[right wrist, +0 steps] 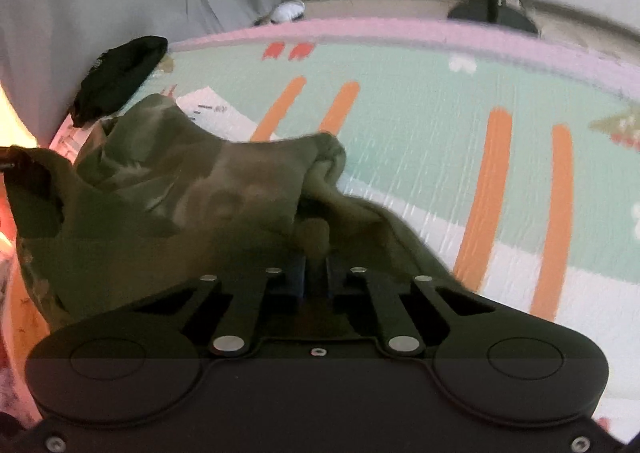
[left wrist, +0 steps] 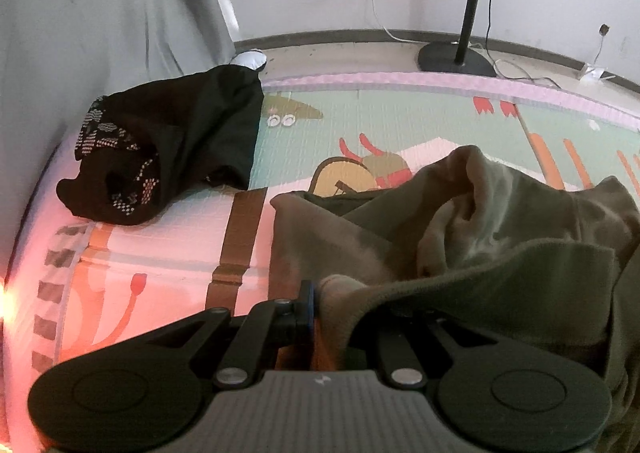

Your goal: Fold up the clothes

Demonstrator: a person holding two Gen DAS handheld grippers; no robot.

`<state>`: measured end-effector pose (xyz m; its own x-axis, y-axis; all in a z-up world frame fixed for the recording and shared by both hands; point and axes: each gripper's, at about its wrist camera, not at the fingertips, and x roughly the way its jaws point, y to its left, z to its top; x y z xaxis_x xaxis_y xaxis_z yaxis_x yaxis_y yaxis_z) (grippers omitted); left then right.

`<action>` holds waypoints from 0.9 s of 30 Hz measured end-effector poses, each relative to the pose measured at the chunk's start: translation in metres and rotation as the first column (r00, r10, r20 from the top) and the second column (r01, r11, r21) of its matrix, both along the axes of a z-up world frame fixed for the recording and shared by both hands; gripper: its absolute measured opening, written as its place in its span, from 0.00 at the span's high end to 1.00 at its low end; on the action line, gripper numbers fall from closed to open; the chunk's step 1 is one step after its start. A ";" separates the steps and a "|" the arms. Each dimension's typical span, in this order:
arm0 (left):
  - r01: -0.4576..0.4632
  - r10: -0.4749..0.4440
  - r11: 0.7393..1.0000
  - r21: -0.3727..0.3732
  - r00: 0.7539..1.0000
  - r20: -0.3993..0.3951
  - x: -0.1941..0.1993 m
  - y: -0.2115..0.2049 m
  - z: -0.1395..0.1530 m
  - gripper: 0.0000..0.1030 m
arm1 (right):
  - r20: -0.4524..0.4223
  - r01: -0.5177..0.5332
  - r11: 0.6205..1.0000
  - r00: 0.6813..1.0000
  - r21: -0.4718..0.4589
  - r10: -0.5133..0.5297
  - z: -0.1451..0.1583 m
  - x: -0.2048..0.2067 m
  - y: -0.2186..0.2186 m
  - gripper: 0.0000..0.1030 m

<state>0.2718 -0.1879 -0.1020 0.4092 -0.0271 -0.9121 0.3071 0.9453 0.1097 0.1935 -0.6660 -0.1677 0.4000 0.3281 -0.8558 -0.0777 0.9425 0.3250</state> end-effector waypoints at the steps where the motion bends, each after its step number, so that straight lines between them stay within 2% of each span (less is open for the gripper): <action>1: -0.001 0.001 1.000 0.002 1.000 -0.002 0.000 0.000 0.000 0.92 | 0.017 -0.001 1.000 1.000 -0.011 0.002 0.005 -0.003 0.001 0.94; 4: -0.005 0.005 1.000 -0.009 1.000 -0.005 -0.002 0.002 0.006 0.92 | 0.074 0.016 1.000 0.997 -0.023 -0.014 0.025 -0.013 -0.003 0.95; 8: -0.031 0.030 0.999 -0.041 0.999 -0.010 -0.004 0.008 0.017 0.92 | 0.172 0.071 0.997 0.982 0.025 -0.075 0.062 -0.035 -0.015 0.95; 11: -0.071 0.069 0.994 -0.082 0.997 -0.027 0.000 0.016 0.026 0.92 | 0.233 0.108 0.993 0.966 0.039 -0.114 0.088 -0.051 -0.023 0.96; 15: -0.139 0.132 0.983 -0.123 0.989 -0.059 0.013 0.021 0.029 0.92 | 0.278 0.144 0.989 0.949 0.027 -0.145 0.107 -0.061 -0.033 0.96; 18: -0.176 0.168 0.973 -0.146 0.983 -0.067 0.025 0.020 0.032 0.92 | 0.311 0.202 0.978 0.927 0.059 -0.210 0.114 -0.063 -0.042 0.96; 23: -0.316 0.288 0.922 -0.224 0.946 -0.150 0.061 0.026 0.028 0.92 | 0.326 0.320 0.943 0.886 0.087 -0.331 0.109 -0.060 -0.058 0.96; 25: -0.346 0.310 0.911 -0.222 0.933 -0.181 0.077 0.023 0.018 0.90 | 0.313 0.371 0.925 0.872 0.080 -0.376 0.101 -0.057 -0.063 0.96; 27: -0.379 0.342 0.909 -0.176 0.916 -0.208 0.086 0.017 0.005 0.87 | 0.288 0.412 0.909 0.864 0.066 -0.413 0.088 -0.051 -0.066 0.96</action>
<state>0.3582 -0.1708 -0.0972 0.2679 -0.1035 -0.9579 -0.0626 0.9902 -0.1246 0.1422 -0.7319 -0.0795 0.7280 0.0800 -0.6809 0.2274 0.9088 0.3499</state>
